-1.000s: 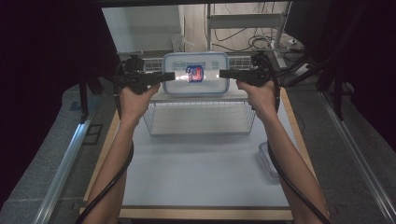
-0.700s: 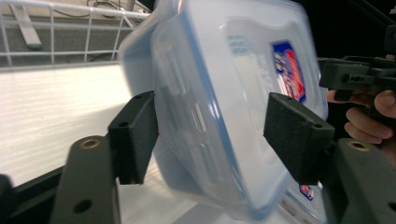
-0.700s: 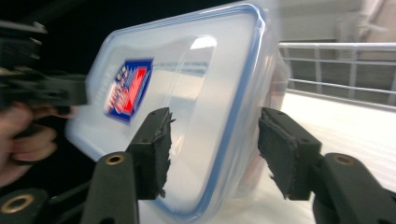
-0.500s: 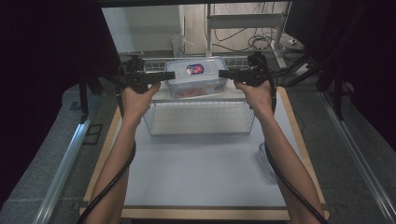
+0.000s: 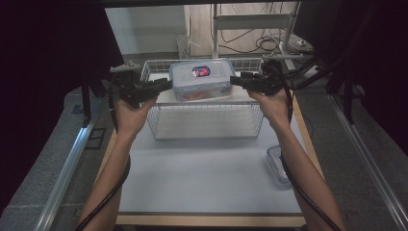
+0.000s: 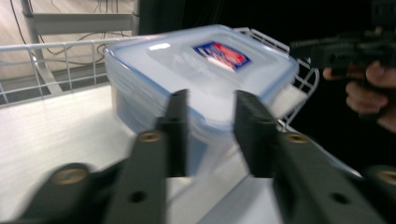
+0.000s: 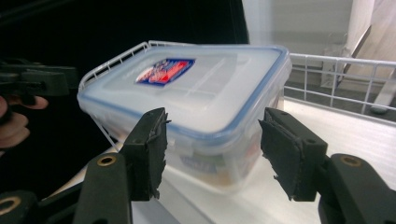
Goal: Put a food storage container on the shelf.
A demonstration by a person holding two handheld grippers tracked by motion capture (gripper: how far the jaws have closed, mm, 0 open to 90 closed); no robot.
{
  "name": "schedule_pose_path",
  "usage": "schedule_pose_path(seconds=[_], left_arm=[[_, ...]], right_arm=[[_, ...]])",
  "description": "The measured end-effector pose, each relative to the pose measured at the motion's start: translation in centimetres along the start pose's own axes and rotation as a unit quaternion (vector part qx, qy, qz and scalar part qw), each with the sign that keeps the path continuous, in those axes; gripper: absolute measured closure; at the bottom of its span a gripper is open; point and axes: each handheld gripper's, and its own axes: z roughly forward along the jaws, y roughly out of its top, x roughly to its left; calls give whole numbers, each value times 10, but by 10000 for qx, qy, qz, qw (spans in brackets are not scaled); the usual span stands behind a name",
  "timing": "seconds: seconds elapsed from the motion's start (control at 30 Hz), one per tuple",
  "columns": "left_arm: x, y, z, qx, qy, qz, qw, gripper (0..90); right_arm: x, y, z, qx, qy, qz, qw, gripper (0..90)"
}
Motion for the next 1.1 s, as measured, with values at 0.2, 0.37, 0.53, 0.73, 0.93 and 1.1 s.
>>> schedule_pose_path(seconds=[0.2, 0.37, 0.53, 0.73, 0.93, 1.1], left_arm=[[-11, -19, 11, 370, -31, 271, 9989, 895], [-8, -25, 27, 504, 67, 216, 9985, 895], [-6, -25, 35, 522, 161, 180, 9983, 895], [-2, -20, 39, 566, 261, 112, 9980, 895], [2, -19, 42, 536, 249, -15, 9983, 894], [-2, -24, 37, 500, 127, 9, 9987, 864]], right_arm=[[7, -15, 0, 169, -64, -337, 9993, 419], [6, -25, 8, 274, -156, -406, 9987, 449], [7, -30, 14, 368, -320, -497, 9976, 550], [9, -35, 19, 464, -379, -494, 9970, 649], [9, -35, 20, 479, -381, -473, 9970, 664], [11, -36, 17, 452, -420, -534, 9967, 646]])
